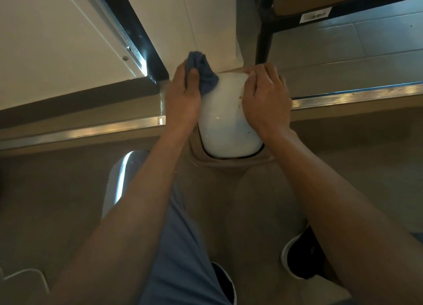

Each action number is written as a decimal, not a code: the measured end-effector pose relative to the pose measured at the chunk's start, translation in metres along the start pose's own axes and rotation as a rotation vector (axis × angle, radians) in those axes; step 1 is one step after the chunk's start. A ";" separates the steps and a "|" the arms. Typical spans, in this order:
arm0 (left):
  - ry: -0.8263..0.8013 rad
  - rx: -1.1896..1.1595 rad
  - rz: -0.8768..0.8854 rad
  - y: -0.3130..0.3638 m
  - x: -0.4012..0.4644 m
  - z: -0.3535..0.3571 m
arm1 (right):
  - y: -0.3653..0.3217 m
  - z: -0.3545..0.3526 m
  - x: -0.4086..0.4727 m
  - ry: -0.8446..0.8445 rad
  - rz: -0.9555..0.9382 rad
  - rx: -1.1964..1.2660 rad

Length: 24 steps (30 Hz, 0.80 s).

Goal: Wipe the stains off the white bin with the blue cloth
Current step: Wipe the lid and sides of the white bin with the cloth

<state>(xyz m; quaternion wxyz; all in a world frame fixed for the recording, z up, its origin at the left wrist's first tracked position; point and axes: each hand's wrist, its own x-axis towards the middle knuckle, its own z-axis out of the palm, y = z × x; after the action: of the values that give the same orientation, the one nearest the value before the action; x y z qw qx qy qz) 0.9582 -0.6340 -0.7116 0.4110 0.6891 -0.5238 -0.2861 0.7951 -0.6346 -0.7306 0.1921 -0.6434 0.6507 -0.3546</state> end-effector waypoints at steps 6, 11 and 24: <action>0.004 -0.102 -0.020 -0.007 -0.029 0.006 | -0.001 0.003 0.001 0.033 0.026 0.022; 0.052 -0.076 -0.036 -0.038 -0.114 0.018 | -0.001 0.003 0.001 0.033 0.011 0.015; -0.131 -0.046 -0.196 -0.016 0.036 -0.002 | -0.003 0.002 0.003 0.042 0.032 -0.018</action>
<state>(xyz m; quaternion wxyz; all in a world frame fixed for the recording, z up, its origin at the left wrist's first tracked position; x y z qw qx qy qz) 0.9778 -0.6662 -0.7234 0.3617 0.7071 -0.4732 -0.3812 0.7984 -0.6378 -0.7295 0.1782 -0.6272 0.6679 -0.3590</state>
